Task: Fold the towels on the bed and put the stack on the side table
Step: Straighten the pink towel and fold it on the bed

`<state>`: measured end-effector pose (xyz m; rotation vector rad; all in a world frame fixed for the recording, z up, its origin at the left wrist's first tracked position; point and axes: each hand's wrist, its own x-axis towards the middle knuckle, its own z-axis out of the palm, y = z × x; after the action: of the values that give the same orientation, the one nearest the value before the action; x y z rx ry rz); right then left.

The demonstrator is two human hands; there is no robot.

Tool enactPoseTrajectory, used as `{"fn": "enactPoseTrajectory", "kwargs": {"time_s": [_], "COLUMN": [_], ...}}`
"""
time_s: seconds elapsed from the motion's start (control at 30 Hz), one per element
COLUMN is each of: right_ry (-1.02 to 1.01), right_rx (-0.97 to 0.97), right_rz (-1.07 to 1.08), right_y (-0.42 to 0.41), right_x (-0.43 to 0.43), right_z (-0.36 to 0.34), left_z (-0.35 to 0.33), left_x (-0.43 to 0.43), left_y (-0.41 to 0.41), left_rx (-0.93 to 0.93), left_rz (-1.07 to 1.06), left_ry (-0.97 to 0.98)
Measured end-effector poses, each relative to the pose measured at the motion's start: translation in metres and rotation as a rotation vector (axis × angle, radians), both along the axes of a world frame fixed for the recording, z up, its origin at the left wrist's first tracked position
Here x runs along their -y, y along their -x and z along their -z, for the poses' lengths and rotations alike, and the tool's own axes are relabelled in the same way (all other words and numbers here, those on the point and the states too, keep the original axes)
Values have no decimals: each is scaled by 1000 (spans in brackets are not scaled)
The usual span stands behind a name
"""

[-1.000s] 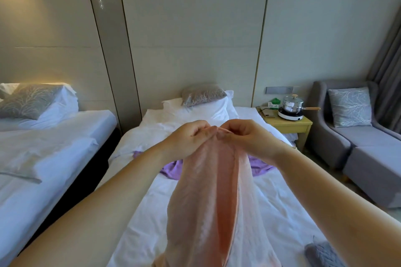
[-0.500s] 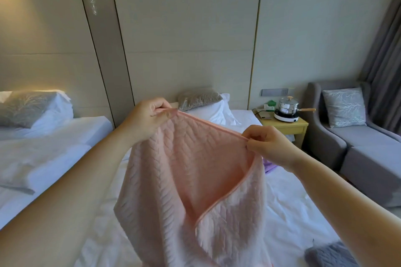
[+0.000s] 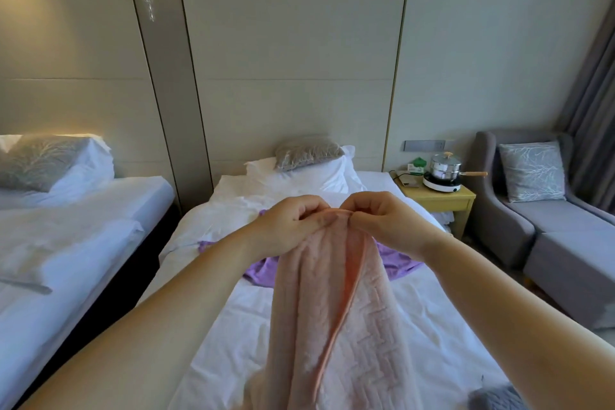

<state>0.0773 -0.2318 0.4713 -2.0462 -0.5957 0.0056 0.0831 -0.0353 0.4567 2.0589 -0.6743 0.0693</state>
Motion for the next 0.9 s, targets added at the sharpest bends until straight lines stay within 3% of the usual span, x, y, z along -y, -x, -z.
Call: {"fn": "enactPoseTrajectory", "kwargs": {"time_s": [0.17, 0.27, 0.37, 0.6, 0.67, 0.73, 0.83, 0.9], "right_ry": [46, 151, 121, -10, -23, 7, 73, 93], "right_rx": [6, -8, -48, 1, -5, -24, 16, 49], "right_rz": [42, 103, 155, 97, 45, -27, -114, -118], "right_y": [1, 0, 1, 5, 5, 5, 8, 9], "right_x": [13, 31, 47, 42, 35, 25, 8, 2], "right_z": [10, 19, 20, 0, -6, -10, -10, -9], "left_z": [-19, -31, -37, -9, -3, 4, 8, 9], "left_x": [-6, -27, -48, -64, -63, -49, -9, 7], "left_y": [-6, -12, -15, -13, -6, 4, 18, 19], "left_rx": [93, 168, 200, 81, 3, -77, -189, -154], "left_rz": [-67, -216, -343, -502, -461, -247, 49, 25], "left_ry": [75, 133, 202, 42, -125, -241, -65, 23]}}
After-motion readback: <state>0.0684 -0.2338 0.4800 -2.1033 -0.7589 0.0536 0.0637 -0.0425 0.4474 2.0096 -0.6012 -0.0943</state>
